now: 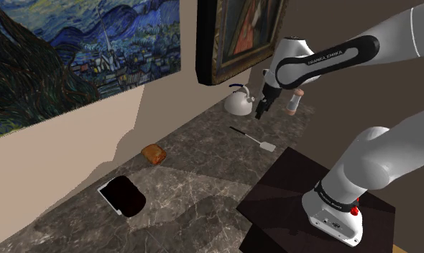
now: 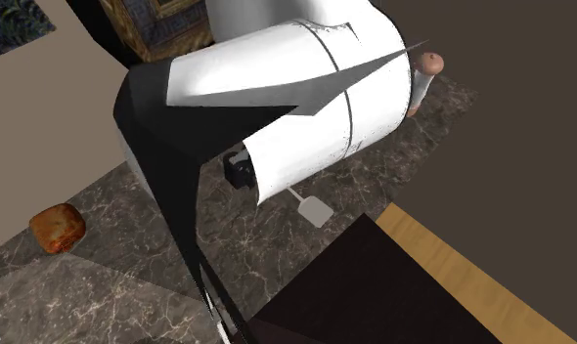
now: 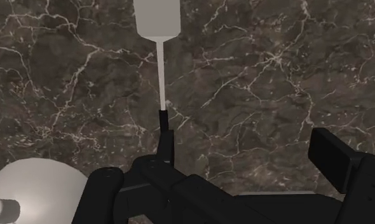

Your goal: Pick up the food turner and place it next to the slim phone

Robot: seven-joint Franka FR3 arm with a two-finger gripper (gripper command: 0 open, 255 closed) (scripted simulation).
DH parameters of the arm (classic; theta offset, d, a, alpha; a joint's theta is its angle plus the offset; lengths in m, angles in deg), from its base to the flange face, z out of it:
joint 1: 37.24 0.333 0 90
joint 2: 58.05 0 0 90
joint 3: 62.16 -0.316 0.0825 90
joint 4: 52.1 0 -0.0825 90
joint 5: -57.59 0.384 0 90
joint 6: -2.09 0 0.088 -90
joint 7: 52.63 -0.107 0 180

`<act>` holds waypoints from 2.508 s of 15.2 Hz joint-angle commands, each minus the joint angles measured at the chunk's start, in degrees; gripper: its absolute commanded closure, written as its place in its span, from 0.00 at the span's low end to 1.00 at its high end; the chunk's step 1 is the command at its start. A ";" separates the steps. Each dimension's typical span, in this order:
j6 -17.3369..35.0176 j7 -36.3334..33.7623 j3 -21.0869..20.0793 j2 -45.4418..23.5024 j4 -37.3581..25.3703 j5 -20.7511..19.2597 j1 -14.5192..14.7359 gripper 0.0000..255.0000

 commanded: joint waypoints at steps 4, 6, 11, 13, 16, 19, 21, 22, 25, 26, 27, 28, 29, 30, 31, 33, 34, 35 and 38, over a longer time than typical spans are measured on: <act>11.00 3.81 2.87 -10.57 0.42 1.15 -0.09 0.00; 15.15 5.83 3.90 -15.33 -0.09 2.59 0.12 0.00; 24.33 13.45 5.02 -28.01 -3.02 10.00 0.20 0.00; 27.33 17.35 4.10 -33.20 -4.88 14.18 -0.80 0.00; 29.47 19.42 2.63 -36.36 -5.78 16.68 -1.97 0.00; 31.56 21.09 1.06 -39.17 -6.44 18.90 -3.03 0.00; 32.92 22.15 -0.06 -41.06 -6.96 20.26 -3.84 0.00; 33.30 22.42 -0.42 -41.60 -7.11 20.60 -4.11 0.00; 33.31 22.41 -0.43 -41.60 -7.11 20.59 -4.12 0.00; 33.31 22.41 -0.43 -41.60 -7.11 20.59 -4.12 0.00; 33.31 22.41 -0.43 -41.60 -7.11 20.59 -4.12 0.00; 33.31 22.41 -0.43 -41.60 -7.11 20.59 -4.12 0.00; 33.30 22.40 -0.42 -41.59 -7.11 20.58 -4.12 0.00; 33.30 22.40 -0.42 -41.59 -7.11 20.58 -4.12 1.00; 33.30 22.40 -0.42 -41.59 -7.11 20.58 -4.12 1.00; 33.30 22.40 -0.42 -41.59 -7.11 20.58 -4.12 1.00; 33.30 22.40 -0.42 -41.59 -7.11 20.58 -4.12 1.00; 33.29 22.40 -0.42 -41.59 -7.11 20.58 -4.12 1.00; 33.30 22.40 -0.42 -41.59 -7.11 20.58 -4.12 1.00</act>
